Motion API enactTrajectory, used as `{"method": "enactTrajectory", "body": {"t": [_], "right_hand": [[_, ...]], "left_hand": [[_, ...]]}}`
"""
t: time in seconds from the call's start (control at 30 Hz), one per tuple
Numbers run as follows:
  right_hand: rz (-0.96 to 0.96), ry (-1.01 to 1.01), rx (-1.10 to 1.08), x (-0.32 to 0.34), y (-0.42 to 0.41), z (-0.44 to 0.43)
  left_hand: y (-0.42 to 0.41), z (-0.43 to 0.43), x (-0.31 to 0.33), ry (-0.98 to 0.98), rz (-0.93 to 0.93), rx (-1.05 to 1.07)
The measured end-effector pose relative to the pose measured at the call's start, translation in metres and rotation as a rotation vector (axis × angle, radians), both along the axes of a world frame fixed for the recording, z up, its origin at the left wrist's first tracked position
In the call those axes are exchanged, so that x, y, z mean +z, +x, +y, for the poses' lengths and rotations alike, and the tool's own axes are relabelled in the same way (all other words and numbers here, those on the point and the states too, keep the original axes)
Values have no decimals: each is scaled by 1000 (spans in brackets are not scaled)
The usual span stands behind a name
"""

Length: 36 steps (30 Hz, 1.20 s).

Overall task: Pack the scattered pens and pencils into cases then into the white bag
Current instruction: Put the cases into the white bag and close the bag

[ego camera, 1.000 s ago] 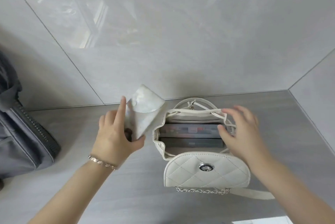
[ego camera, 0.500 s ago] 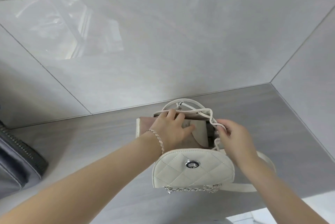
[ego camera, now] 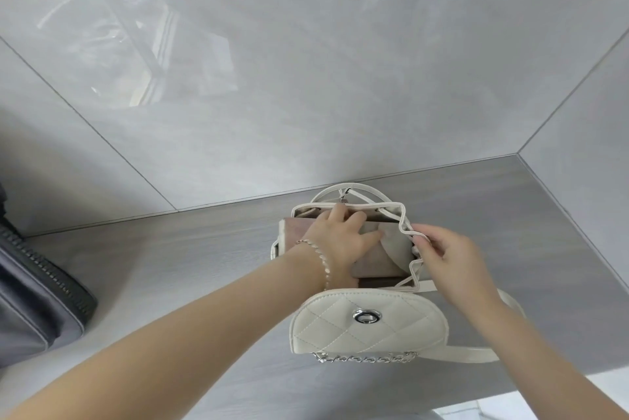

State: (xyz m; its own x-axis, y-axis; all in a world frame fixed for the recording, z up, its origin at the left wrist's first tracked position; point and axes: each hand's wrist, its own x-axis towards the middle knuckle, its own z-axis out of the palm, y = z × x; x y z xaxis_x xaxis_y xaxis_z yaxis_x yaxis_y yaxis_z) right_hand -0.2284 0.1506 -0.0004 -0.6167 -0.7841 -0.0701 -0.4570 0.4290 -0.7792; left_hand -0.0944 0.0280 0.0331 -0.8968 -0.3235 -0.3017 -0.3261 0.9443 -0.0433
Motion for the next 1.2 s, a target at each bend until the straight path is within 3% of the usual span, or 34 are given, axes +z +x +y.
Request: {"method": "enactTrajectory", "body": {"t": [0.07, 0.13, 0.2, 0.27, 0.33, 0.43, 0.57, 0.63, 0.73, 0.8, 0.9, 1.1, 1.2], "right_hand": [[35, 23, -11, 1, 0, 0], [202, 0, 18, 5, 8, -3], [326, -91, 213, 14, 23, -10], [296, -98, 433, 24, 32, -20], [201, -21, 524, 33, 35, -29], [168, 113, 680, 38, 36, -40], [379, 195, 821, 33, 55, -57], [505, 192, 813, 22, 69, -61], [614, 149, 773, 10, 74, -62], [567, 176, 754, 13, 69, -62], [507, 241, 771, 22, 61, -66], [256, 255, 732, 32, 43, -86], [395, 276, 745, 31, 47, -87]], "left_hand": [[-10, 4, -5, 22, 28, -2], [-11, 6, -5, 51, 54, -10], [-7, 3, 1, 101, 88, 13], [7, -3, 10, 145, 163, 82], [29, -11, 12, 30, 358, 137], [70, -27, 6, 37, 620, 390], [91, -34, 1, 465, 439, 516], [88, -39, 2, 527, 295, 521], [84, -49, 3, 224, 138, 342], [83, -55, 6, -11, 185, 197], [87, -60, 3, -139, 328, 104], [119, -60, -10, -128, 427, 161], [116, -46, -9, -11, 371, 223]]}}
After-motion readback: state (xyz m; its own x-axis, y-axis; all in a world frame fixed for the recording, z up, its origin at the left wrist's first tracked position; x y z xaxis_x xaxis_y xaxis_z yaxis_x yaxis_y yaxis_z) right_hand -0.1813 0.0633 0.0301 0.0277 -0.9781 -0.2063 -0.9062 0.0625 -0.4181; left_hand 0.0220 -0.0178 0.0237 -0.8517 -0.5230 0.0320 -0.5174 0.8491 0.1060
